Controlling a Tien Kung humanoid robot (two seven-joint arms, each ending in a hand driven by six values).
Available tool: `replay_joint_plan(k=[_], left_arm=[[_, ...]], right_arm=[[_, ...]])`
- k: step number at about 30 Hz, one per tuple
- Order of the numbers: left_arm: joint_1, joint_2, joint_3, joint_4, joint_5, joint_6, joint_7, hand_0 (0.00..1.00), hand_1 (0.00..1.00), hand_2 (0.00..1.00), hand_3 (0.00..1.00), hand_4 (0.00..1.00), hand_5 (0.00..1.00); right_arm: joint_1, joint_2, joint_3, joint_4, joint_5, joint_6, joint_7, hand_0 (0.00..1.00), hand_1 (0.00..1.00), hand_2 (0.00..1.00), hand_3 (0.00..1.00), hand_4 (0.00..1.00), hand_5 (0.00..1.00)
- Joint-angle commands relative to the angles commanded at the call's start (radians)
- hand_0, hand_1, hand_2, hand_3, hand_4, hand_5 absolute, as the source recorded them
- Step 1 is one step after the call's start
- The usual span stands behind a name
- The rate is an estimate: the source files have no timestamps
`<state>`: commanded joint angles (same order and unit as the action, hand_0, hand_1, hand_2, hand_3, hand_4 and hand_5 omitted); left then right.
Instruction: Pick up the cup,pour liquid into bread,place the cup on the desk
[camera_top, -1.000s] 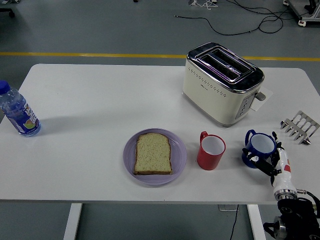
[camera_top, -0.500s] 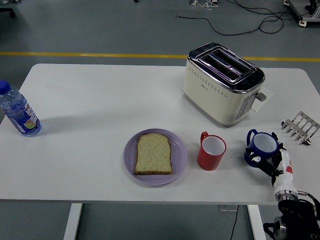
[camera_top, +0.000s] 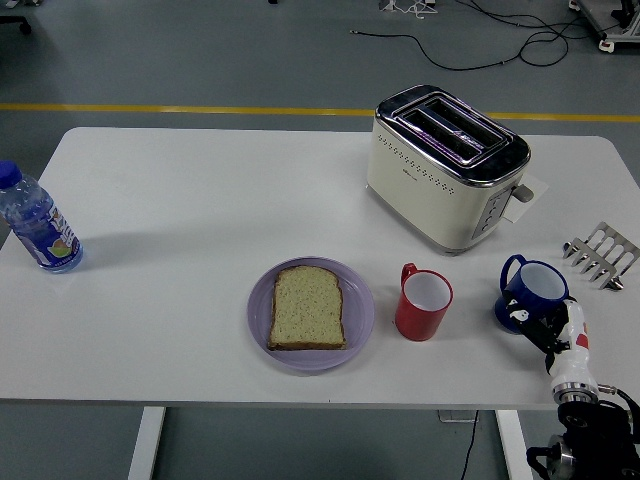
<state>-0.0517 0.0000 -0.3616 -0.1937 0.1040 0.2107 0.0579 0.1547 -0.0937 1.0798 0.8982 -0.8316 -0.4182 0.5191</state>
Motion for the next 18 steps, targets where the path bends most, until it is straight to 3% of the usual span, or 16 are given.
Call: replay_joint_plan(k=[6,7,11,12,13,18], left_arm=[[-0.003,0.000,-0.008,-0.001,0.003,0.000,0.000,0.645,0.659,0.674,0.518,0.240,0.855],[-0.003,0.000,-0.009,-0.001,0.004,0.000,0.000,0.646,0.659,0.674,0.515,0.240,0.851],[-0.005,0.000,-0.014,-0.001,0.006,0.000,0.000,0.646,0.659,0.674,0.515,0.240,0.851],[-0.006,0.000,-0.016,-0.001,0.007,0.000,-0.001,0.646,0.659,0.674,0.515,0.240,0.851],[-0.006,0.000,-0.017,-0.001,0.008,0.000,-0.001,0.646,0.658,0.673,0.516,0.241,0.847],[-0.010,0.000,-0.023,-0.001,0.011,0.000,-0.001,0.646,0.658,0.673,0.516,0.241,0.847]], right_arm=[[0.000,-0.002,0.014,0.011,0.001,-0.007,0.011,0.655,0.624,0.686,0.775,0.738,0.048],[0.000,-0.003,0.017,0.014,-0.001,-0.008,0.012,0.565,0.552,0.607,0.699,0.721,0.038],[-0.003,-0.009,0.042,0.036,-0.021,-0.012,0.000,0.565,0.552,0.607,0.699,0.721,0.038],[-0.006,-0.013,0.055,0.051,-0.037,-0.013,-0.018,0.565,0.552,0.607,0.699,0.721,0.038],[-0.008,-0.016,0.062,0.060,-0.045,-0.013,-0.025,0.484,0.484,0.577,0.564,0.624,0.002],[-0.021,-0.036,0.104,0.131,-0.103,-0.035,-0.054,0.484,0.484,0.577,0.564,0.624,0.002]])
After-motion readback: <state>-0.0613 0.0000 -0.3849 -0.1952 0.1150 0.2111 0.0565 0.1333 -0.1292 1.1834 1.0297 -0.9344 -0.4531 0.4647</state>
